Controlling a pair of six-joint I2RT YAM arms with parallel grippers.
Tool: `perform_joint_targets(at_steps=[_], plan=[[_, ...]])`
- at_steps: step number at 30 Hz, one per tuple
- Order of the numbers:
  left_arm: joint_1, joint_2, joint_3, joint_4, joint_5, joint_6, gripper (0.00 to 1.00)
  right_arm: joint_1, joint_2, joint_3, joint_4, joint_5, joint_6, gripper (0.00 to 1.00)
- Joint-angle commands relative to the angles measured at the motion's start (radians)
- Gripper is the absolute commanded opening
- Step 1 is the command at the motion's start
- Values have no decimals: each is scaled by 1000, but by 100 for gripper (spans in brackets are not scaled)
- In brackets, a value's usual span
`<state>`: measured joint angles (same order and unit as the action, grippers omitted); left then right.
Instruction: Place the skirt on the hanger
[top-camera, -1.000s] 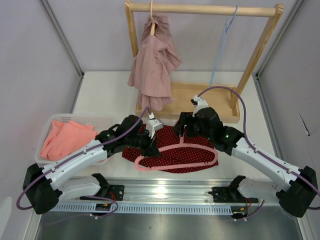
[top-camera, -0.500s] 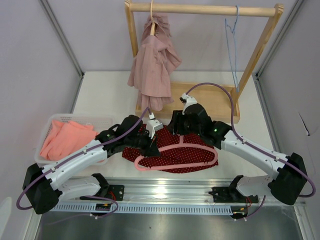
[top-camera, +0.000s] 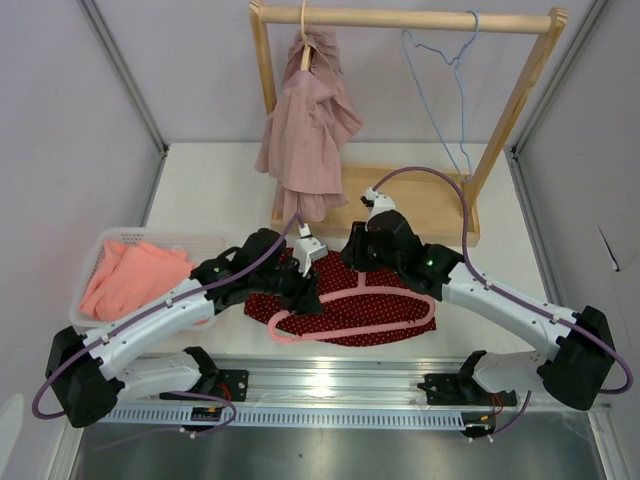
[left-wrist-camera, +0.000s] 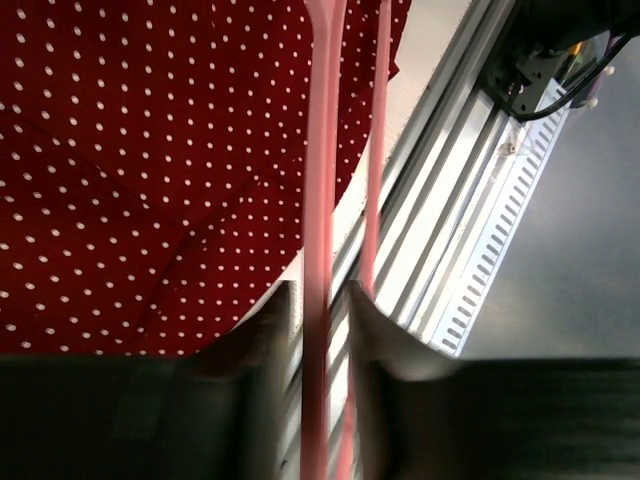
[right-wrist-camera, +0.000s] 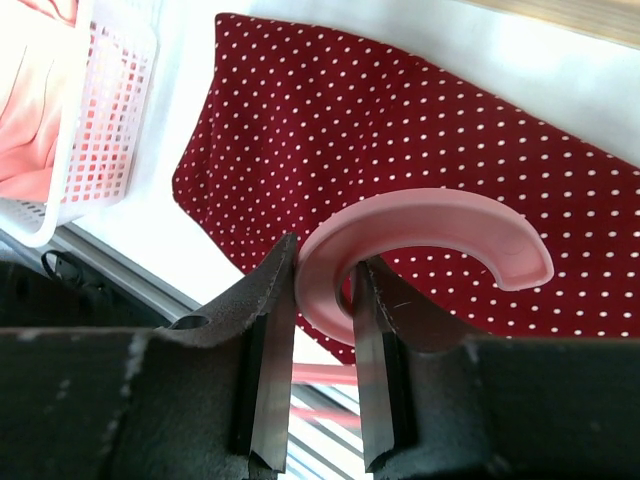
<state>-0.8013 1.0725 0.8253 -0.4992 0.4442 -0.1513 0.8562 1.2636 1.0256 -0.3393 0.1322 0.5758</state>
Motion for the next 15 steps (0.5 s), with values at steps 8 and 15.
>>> perform_joint_targets(at_steps=[8,15], plan=[[-15,90,130,106,11,29,58,35,-29,44,-17,61,41,1],[-24,155,112,289,10,-22,58,47,-24,42,-26,80,70,0]])
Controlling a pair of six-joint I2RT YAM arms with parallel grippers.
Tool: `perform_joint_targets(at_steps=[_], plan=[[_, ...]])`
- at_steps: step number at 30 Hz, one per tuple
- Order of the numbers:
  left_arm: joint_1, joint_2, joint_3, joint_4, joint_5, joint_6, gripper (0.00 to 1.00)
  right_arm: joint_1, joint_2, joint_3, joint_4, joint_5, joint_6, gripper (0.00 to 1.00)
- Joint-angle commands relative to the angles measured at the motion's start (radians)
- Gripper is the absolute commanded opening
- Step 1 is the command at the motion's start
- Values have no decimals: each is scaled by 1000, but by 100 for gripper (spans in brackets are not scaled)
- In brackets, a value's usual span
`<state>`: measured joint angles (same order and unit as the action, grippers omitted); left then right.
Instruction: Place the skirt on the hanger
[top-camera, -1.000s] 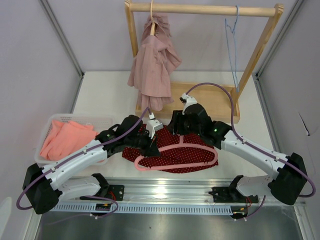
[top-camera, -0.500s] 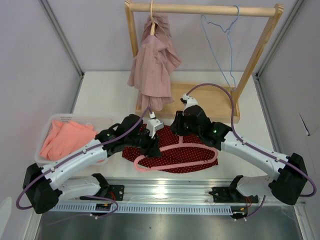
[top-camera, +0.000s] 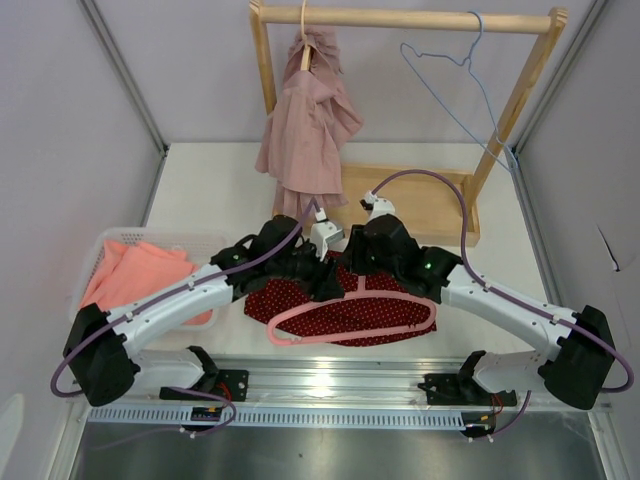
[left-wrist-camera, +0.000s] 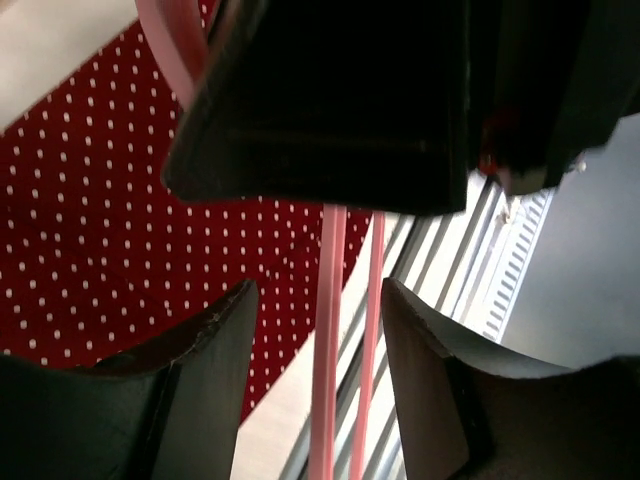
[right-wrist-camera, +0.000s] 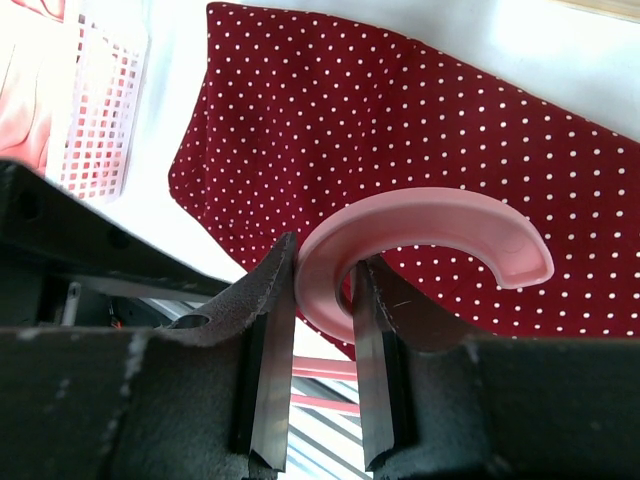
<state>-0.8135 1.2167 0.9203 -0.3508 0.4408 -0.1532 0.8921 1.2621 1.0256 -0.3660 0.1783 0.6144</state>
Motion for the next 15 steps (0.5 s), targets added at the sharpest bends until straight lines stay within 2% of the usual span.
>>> perform_joint_targets(at_steps=[1,5,15], plan=[[-18,15,-6,165,10,-38,58,11,-23,41,4,33,34,0],[-33,43,-49,300,-8,-74,58,18,-26,39,12,35,36,0],[-56,133,-47,312,-22,-52,57,19,-12,50,10,49,47,0]])
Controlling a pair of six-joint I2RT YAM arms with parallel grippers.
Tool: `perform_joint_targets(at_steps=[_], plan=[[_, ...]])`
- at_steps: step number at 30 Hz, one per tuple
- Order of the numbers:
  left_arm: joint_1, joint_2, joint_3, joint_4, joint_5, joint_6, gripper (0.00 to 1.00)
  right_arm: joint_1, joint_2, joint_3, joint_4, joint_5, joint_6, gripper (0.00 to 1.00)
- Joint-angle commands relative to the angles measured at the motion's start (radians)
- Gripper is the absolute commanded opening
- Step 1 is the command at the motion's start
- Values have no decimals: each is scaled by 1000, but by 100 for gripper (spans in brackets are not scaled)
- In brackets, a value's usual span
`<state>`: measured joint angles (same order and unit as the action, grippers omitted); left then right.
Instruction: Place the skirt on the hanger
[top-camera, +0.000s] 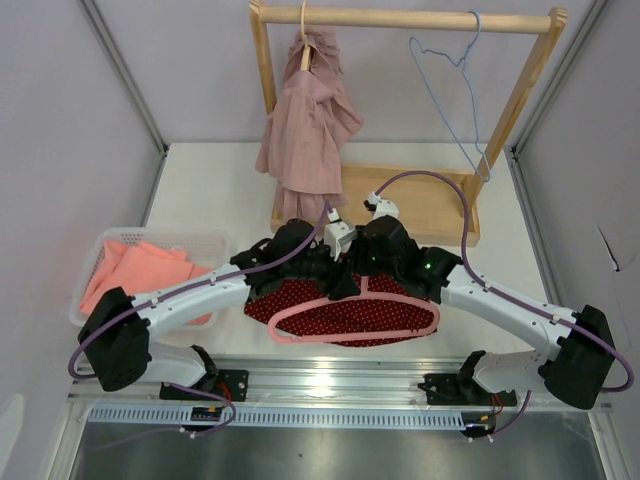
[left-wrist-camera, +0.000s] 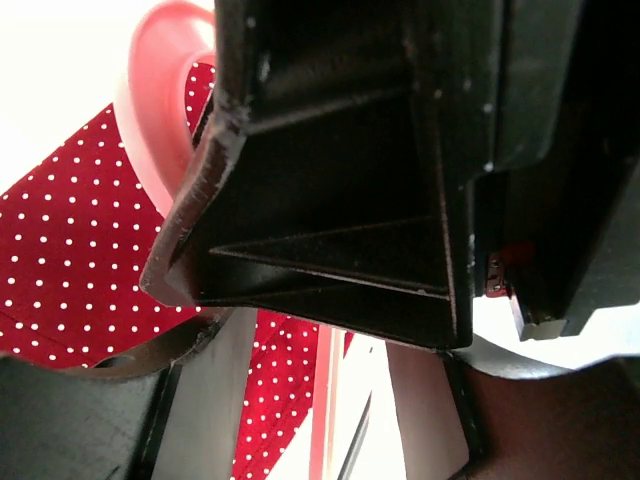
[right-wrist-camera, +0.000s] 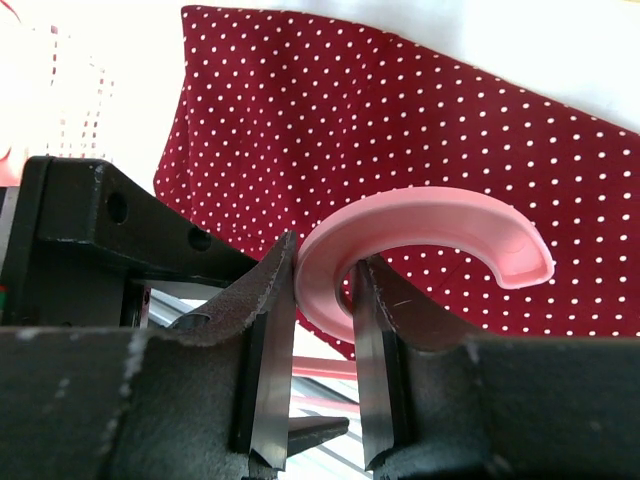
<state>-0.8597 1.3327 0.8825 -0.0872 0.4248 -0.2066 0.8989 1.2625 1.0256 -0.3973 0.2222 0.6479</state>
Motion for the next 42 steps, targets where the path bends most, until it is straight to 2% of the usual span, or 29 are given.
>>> perform_joint_targets(at_steps=[1,9,16,33,38,42], plan=[[-9,20,-10,53,-11,-1,57,12,-9,51,43,2,13,0],[-12,-24,-65,76,-57,-20,56,12,-12,54,38,9,13,0],[-12,-70,-86,21,-81,-13,53,9,-14,50,40,8,4,0],[-10,37,3,-82,55,39,32,-3,-20,47,49,6,-5,0],[-4,39,-4,-106,55,38,34,-8,-18,44,48,12,-8,0],[36,10,-19,-89,68,12,43,-11,-25,39,45,12,-8,0]])
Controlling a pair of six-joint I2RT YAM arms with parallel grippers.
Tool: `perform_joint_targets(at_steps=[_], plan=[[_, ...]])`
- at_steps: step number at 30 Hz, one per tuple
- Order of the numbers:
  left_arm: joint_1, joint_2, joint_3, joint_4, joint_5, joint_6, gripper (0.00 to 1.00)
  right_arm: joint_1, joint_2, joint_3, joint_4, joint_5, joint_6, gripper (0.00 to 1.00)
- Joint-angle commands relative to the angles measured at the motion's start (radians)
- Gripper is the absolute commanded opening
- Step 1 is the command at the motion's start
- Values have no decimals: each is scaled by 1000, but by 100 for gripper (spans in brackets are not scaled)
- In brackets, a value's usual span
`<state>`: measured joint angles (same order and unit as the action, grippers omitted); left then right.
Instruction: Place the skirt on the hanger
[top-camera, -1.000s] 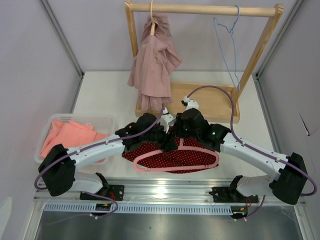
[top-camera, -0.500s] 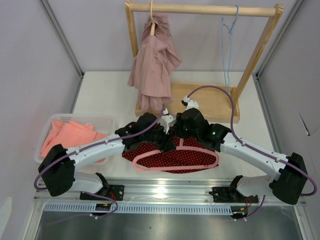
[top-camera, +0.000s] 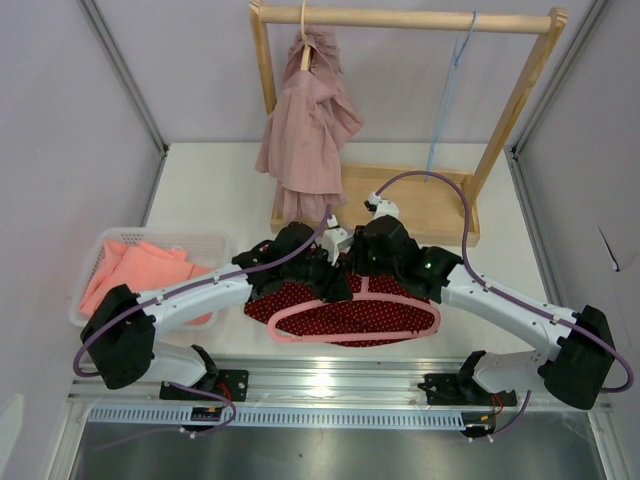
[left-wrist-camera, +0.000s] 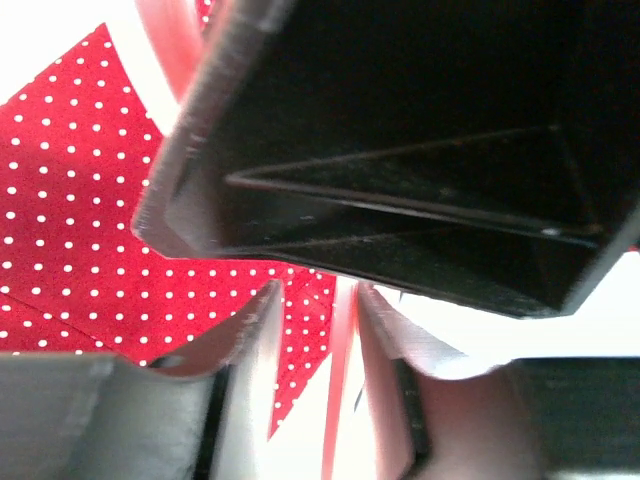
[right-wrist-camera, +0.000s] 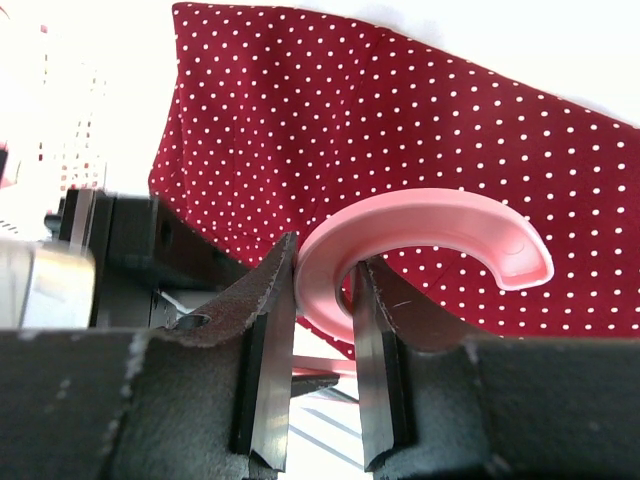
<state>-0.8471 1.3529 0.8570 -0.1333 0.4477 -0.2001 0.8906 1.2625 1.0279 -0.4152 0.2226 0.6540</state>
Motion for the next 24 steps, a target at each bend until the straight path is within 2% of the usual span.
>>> perform_joint_targets(at_steps=[1,12,24], plan=[[34,-18,-2,-35,51,1,44,-2,-28,35,64,12,-14,0],[60,-21,-3,-23,154,1,39,-16,-34,26,73,4,-16,0],[60,-3,8,-72,171,19,31,-32,-45,15,73,1,-17,0]])
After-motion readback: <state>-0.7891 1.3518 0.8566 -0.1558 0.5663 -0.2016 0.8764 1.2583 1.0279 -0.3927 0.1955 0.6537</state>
